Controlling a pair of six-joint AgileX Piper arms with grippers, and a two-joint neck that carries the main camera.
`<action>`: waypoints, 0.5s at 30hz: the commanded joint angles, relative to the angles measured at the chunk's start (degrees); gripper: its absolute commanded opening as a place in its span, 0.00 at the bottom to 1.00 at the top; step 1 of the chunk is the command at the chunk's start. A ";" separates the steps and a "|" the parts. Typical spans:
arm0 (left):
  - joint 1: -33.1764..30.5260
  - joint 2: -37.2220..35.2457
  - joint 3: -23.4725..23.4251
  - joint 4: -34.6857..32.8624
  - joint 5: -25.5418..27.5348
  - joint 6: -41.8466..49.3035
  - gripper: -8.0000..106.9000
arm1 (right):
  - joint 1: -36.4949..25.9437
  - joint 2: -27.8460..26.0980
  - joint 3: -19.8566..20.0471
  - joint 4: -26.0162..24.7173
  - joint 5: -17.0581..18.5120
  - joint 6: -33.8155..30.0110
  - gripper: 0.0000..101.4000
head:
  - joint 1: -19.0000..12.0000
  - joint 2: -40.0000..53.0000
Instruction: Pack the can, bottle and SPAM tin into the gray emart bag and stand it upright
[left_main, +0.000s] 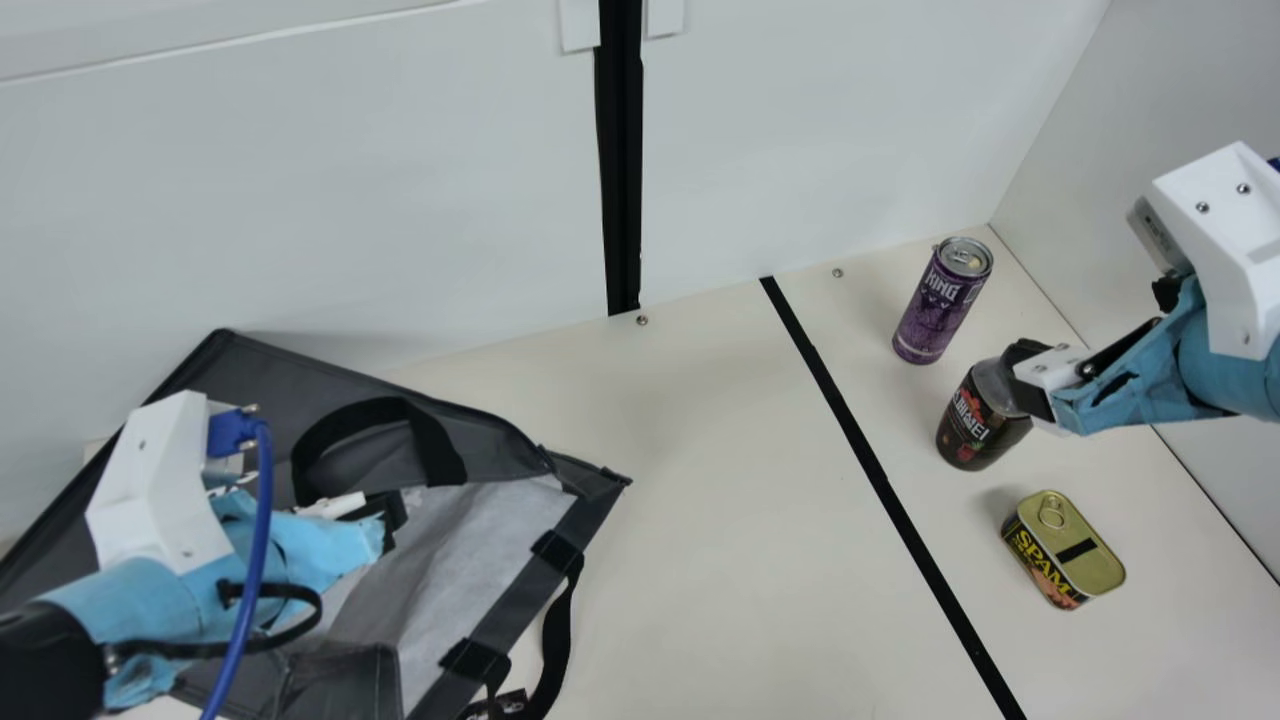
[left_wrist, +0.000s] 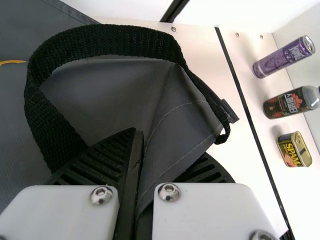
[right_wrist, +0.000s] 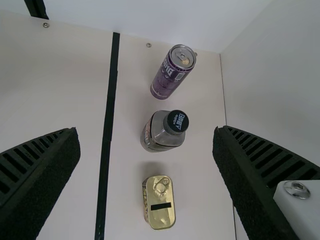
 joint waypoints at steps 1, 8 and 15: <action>0.32 0.32 -0.30 -0.03 -0.07 0.08 0.00 | 0.00 0.00 0.00 0.00 0.00 0.00 0.94 | -1.30 -0.05; 1.21 1.46 -1.34 -0.07 -0.66 0.03 0.00 | 0.00 0.00 0.00 0.00 0.00 0.00 0.94 | -1.30 -0.05; 1.53 2.33 -1.98 -0.06 -1.41 -0.25 0.00 | 0.00 0.00 0.00 0.00 0.00 0.00 0.94 | -1.30 -0.05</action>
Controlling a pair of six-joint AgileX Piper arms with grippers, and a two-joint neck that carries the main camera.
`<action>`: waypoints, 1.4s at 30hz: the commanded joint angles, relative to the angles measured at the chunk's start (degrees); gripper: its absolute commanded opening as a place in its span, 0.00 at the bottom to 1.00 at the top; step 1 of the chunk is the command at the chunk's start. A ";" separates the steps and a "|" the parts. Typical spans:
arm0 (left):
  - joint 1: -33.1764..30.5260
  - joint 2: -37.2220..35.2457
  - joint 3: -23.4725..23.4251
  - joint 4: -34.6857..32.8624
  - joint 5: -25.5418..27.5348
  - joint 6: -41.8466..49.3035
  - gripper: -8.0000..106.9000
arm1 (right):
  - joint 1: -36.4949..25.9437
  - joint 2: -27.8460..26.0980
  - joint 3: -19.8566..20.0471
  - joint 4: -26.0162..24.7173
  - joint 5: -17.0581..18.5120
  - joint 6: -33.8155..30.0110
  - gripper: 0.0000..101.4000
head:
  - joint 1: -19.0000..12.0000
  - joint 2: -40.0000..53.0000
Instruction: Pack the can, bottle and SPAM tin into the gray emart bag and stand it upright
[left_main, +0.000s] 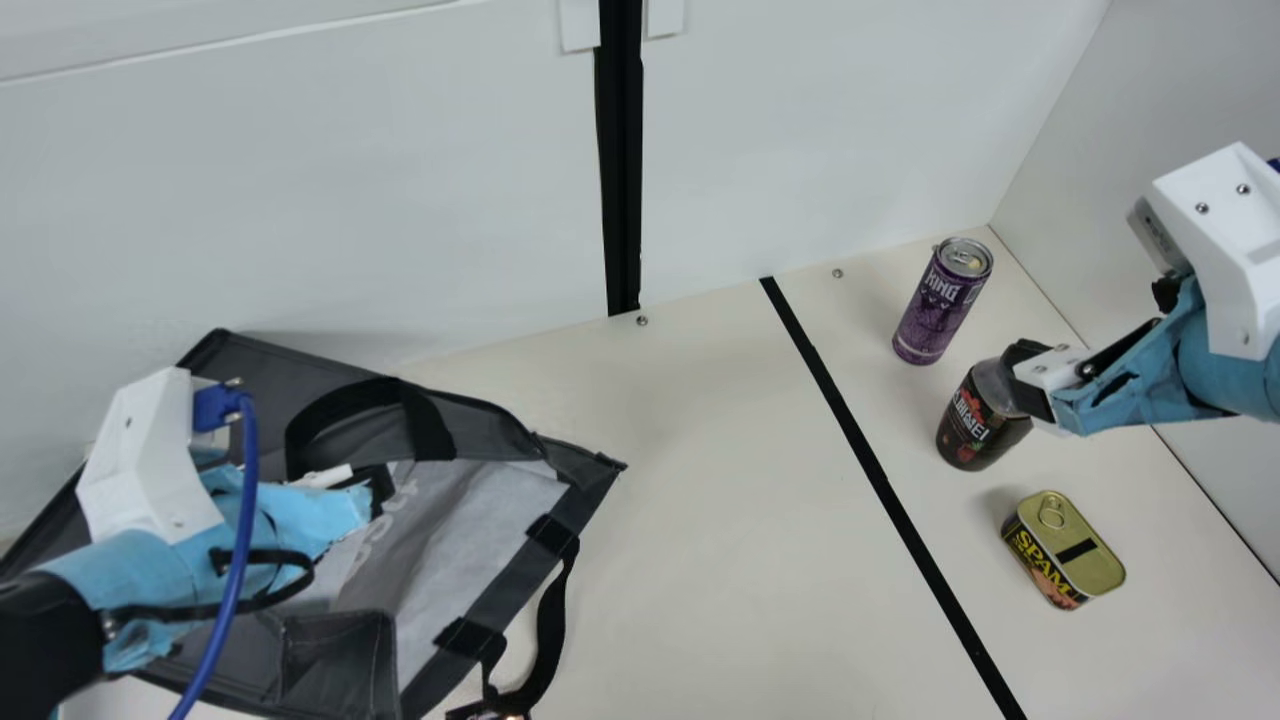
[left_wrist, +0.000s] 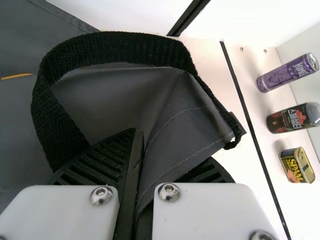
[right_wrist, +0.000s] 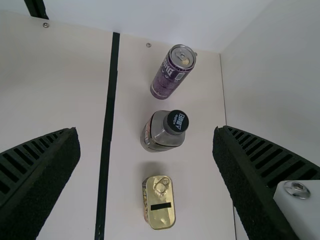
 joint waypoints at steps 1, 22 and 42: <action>0.04 0.23 -0.20 0.05 -0.28 -0.16 0.00 | 0.00 0.00 0.00 0.00 0.00 0.00 0.94 | -1.30 -0.14; 0.00 0.69 -0.56 0.68 -1.23 -0.23 0.00 | 0.00 0.00 0.00 0.00 0.00 0.00 0.94 | -1.30 -0.14; 0.00 0.69 -0.56 0.68 -1.23 -0.23 0.00 | 0.00 0.00 0.00 0.00 0.00 0.00 0.94 | -1.30 -0.14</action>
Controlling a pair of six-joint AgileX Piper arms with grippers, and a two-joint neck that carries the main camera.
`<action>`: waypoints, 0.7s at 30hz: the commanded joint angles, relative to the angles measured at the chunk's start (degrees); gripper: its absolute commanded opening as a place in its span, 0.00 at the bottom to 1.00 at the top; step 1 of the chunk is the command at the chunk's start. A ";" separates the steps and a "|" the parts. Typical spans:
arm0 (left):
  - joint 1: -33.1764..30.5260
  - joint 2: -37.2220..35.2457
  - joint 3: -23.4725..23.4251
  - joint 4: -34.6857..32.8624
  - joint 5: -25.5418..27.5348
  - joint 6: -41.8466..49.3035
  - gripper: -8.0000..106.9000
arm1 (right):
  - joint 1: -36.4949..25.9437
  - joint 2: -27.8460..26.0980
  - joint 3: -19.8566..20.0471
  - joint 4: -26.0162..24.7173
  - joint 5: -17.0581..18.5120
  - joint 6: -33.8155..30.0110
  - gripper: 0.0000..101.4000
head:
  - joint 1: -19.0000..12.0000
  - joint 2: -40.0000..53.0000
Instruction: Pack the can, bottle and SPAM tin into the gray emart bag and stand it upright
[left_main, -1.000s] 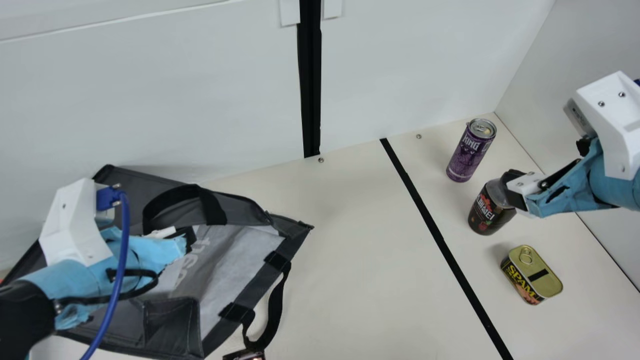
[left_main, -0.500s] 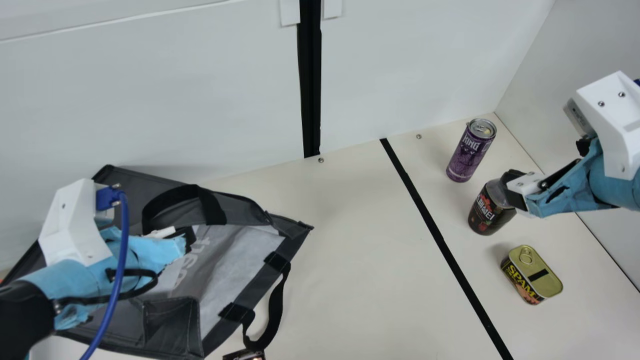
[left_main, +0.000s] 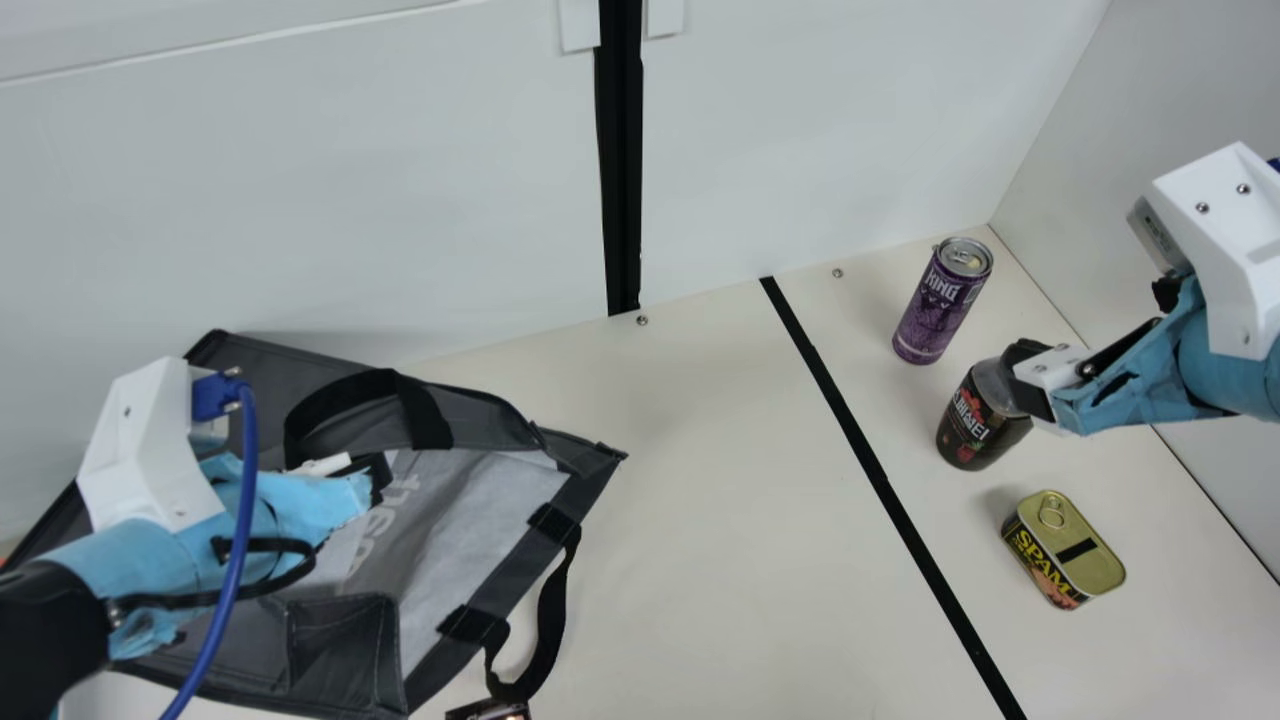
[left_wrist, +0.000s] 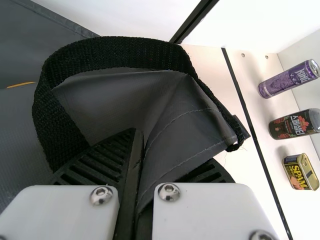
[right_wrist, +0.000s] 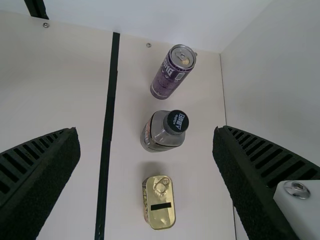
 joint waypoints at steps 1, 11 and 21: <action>0.00 0.00 0.00 0.00 0.00 0.00 0.00 | 0.00 0.00 0.00 0.00 0.00 0.00 0.94 | -1.30 -0.14; 0.00 0.00 0.00 0.00 0.00 0.00 0.00 | 3.95 0.34 -1.53 -5.37 -0.81 4.62 0.94 | -1.30 -0.14; 0.00 0.00 0.00 0.00 0.00 0.00 0.00 | 4.57 5.20 -8.00 -9.91 -0.09 8.89 0.94 | -1.30 -0.14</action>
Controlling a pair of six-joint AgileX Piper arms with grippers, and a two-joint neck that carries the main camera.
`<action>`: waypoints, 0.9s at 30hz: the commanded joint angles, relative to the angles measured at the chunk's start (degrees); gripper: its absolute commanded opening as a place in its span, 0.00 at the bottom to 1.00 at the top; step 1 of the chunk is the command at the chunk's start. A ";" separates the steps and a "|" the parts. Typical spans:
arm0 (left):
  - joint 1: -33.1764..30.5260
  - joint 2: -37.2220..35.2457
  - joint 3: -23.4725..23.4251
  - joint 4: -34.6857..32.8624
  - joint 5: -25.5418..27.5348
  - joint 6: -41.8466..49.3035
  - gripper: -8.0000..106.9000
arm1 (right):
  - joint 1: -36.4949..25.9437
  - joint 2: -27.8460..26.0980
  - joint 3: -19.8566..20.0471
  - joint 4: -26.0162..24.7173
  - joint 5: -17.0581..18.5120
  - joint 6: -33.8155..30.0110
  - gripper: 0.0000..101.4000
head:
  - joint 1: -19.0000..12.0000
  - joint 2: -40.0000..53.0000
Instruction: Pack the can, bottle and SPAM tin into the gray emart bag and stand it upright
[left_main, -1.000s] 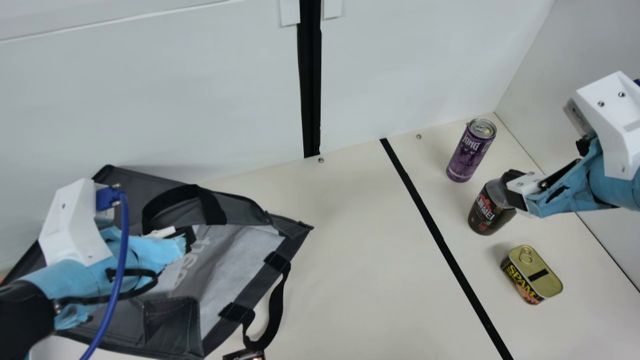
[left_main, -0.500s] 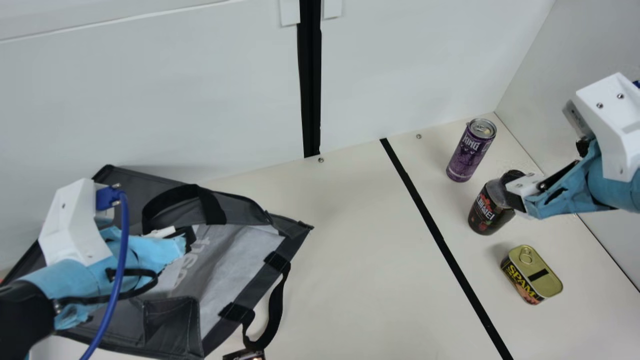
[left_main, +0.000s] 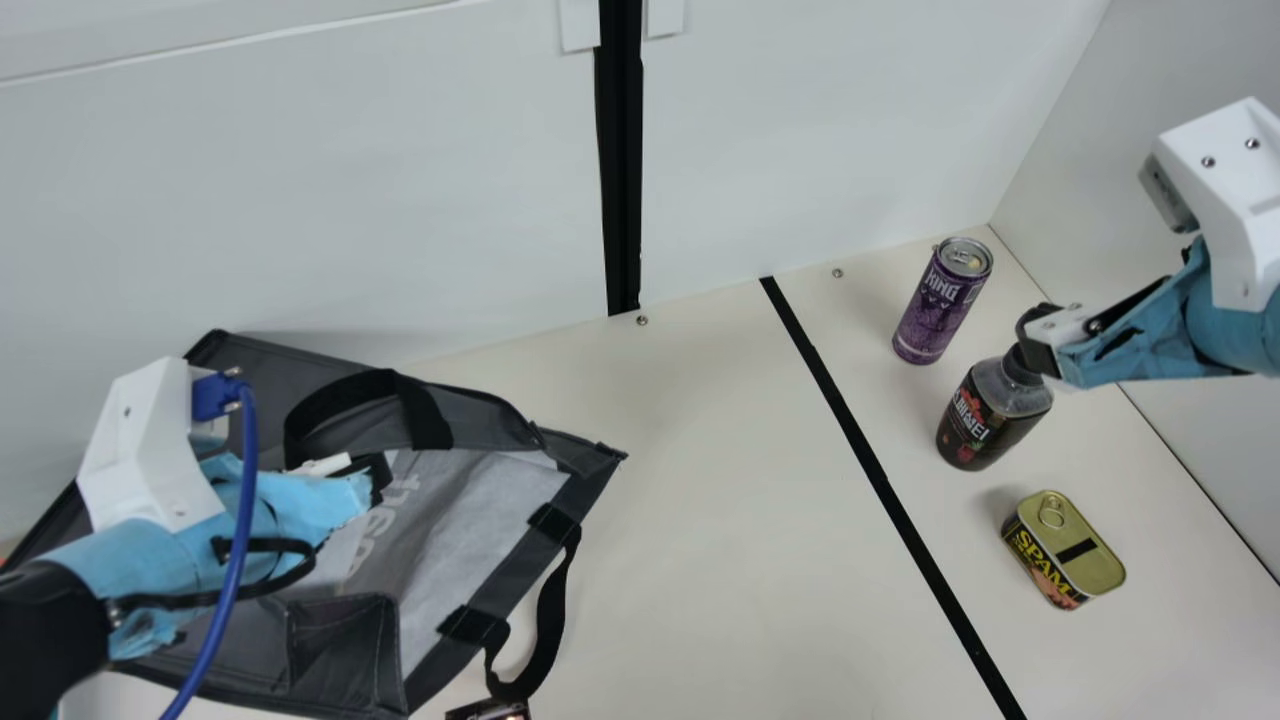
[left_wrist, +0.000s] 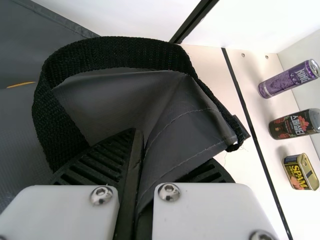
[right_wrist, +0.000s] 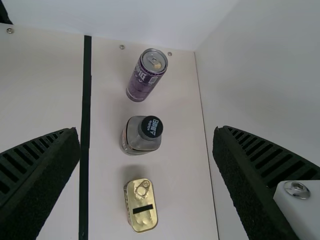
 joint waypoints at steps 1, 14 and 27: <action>0.00 0.00 0.00 0.00 0.00 0.00 0.00 | 0.13 1.09 -1.57 -0.58 0.51 0.79 0.94 | -1.39 -0.05; 0.00 0.00 0.00 0.00 0.00 0.00 0.00 | -0.46 7.31 -4.84 -1.17 0.55 5.77 0.94 | -1.39 -0.05; 0.00 0.00 0.00 0.00 0.00 0.00 0.00 | -0.98 12.93 -6.48 0.31 0.55 9.68 0.94 | -1.39 -0.05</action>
